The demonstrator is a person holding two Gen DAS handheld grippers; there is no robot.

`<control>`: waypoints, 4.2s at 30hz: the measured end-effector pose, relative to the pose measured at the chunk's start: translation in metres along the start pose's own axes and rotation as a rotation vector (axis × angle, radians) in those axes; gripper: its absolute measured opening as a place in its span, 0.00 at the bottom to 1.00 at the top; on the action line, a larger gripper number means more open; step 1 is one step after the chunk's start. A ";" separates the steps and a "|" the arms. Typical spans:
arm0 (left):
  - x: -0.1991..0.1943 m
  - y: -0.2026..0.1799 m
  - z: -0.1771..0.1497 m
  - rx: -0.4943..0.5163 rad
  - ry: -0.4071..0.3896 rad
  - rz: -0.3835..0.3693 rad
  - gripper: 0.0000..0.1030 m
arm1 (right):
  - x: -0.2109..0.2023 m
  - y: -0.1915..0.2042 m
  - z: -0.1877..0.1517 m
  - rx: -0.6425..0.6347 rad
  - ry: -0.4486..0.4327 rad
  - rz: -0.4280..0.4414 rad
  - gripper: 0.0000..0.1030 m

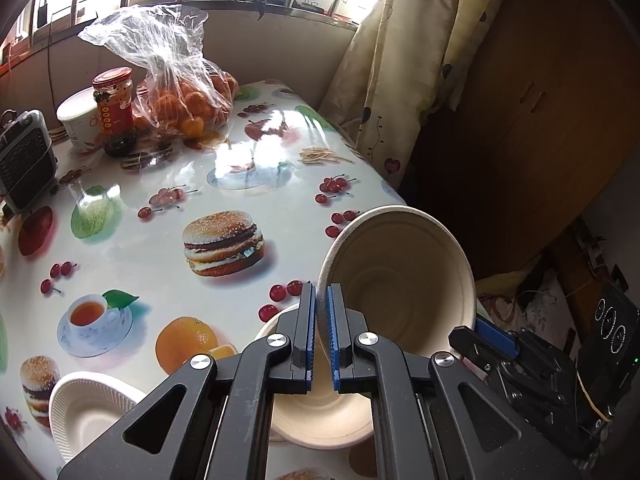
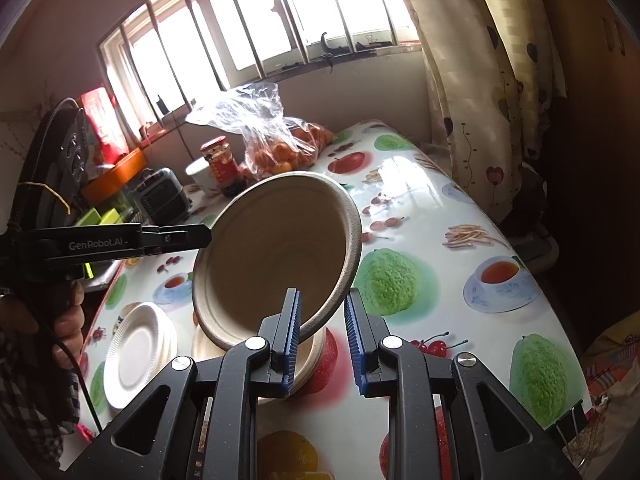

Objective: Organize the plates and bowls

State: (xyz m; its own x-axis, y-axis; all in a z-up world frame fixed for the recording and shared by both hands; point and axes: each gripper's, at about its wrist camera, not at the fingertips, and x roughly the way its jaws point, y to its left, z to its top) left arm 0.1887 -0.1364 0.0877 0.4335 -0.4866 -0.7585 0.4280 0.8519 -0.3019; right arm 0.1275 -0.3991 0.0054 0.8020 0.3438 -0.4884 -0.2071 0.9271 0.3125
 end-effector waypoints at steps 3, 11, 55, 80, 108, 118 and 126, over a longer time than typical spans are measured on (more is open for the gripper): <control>-0.005 0.004 -0.004 -0.004 -0.004 0.002 0.06 | 0.000 0.004 -0.003 -0.005 0.005 0.007 0.21; -0.010 0.014 -0.017 -0.019 -0.001 0.014 0.06 | 0.004 0.014 -0.012 -0.017 0.026 0.019 0.21; 0.006 0.042 -0.059 -0.104 0.067 0.038 0.06 | 0.030 0.026 -0.041 -0.050 0.105 0.021 0.23; 0.015 0.045 -0.061 -0.112 0.089 0.042 0.06 | 0.036 0.022 -0.042 -0.040 0.116 0.022 0.23; 0.013 0.044 -0.061 -0.104 0.077 0.035 0.07 | 0.039 0.020 -0.044 -0.042 0.118 0.013 0.40; 0.013 0.047 -0.063 -0.127 0.070 0.011 0.29 | 0.037 0.018 -0.040 -0.038 0.115 0.015 0.50; 0.009 0.049 -0.066 -0.144 0.061 0.030 0.31 | 0.038 0.014 -0.033 -0.044 0.120 0.017 0.50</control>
State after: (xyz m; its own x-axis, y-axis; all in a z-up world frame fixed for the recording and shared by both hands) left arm 0.1612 -0.0867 0.0278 0.3937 -0.4514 -0.8008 0.2956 0.8870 -0.3547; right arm 0.1370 -0.3681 -0.0354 0.7257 0.3729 -0.5782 -0.2468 0.9255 0.2872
